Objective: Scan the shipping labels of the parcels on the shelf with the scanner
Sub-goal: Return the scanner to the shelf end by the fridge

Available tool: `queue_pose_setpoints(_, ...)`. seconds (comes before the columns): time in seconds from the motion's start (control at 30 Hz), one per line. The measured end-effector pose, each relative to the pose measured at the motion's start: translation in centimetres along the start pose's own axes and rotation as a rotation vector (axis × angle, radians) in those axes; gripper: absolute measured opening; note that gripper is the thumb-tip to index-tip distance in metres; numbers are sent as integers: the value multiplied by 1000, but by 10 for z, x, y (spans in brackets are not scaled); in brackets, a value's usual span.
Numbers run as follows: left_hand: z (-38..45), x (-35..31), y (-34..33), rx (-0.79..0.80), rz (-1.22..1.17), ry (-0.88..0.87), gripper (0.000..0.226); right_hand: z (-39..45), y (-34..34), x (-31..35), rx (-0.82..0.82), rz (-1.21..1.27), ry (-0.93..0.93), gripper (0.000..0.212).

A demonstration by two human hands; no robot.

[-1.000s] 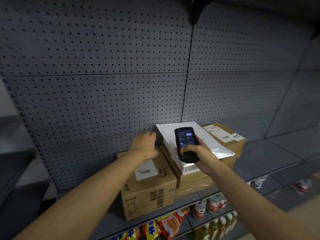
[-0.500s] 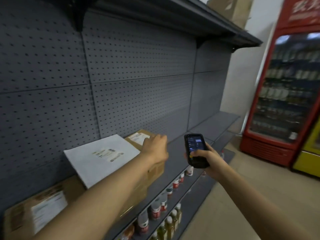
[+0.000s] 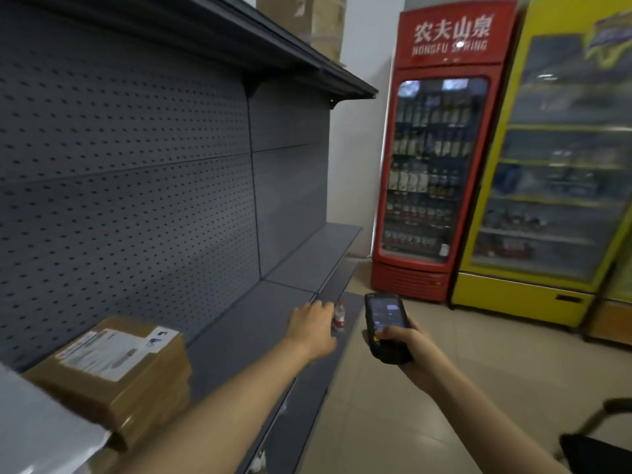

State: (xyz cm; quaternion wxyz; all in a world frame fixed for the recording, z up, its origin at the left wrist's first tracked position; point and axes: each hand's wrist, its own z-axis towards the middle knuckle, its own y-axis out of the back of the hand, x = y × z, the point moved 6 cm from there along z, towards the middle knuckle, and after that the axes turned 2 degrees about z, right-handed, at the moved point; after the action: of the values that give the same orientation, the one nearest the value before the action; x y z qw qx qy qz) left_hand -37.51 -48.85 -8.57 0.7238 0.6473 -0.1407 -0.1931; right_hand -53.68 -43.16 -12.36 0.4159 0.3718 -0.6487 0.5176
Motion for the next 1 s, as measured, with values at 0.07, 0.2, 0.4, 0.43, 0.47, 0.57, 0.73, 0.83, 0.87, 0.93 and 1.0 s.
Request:
queue_pose_setpoints(0.07, 34, -8, -6, -5, 1, -37, 41, 23, 14, 5, -30, -4, 0, 70)
queue_pose_setpoints(0.2, 104, -15, -9, -21, 14, -82, 45, 70, 38, 24, -62, -16, 22, 70)
queue_pose_setpoints(0.4, 201, -23, -20, -37, -62, -111, 31, 139, 66, 51, -83, 10, 51, 65)
queue_pose_setpoints(0.43, 214, -28, -23, -23, -63, -118, 33, 150, 72, 55, -91, 18, 51, 68)
queue_pose_setpoints(0.47, 228, -33, -28, -7, -59, -129, 36, 161, 79, 58, -98, 24, 52, 70)
queue_pose_setpoints(0.57, 272, -51, -41, 18, -27, -160, 42, 192, 101, 69, -125, 25, 54, 70)
queue_pose_setpoints(0.73, 360, -88, -52, 11, -31, -192, 38, 258, 148, 96, -149, 26, 61, 61)
queue_pose_setpoints(0.83, 412, -111, -55, -18, -37, -187, 38, 300, 178, 118, -159, 25, 78, 61)
queue_pose_setpoints(0.87, 428, -118, -55, -22, -41, -181, 38, 312, 187, 125, -158, 29, 78, 59)
queue_pose_setpoints(0.93, 456, -130, -58, -16, -37, -176, 37, 337, 206, 138, -144, 31, 67, 54)
queue_pose_setpoints(1.0, 483, -140, -61, -19, -33, -177, 36, 361, 224, 149, -131, 24, 61, 55)
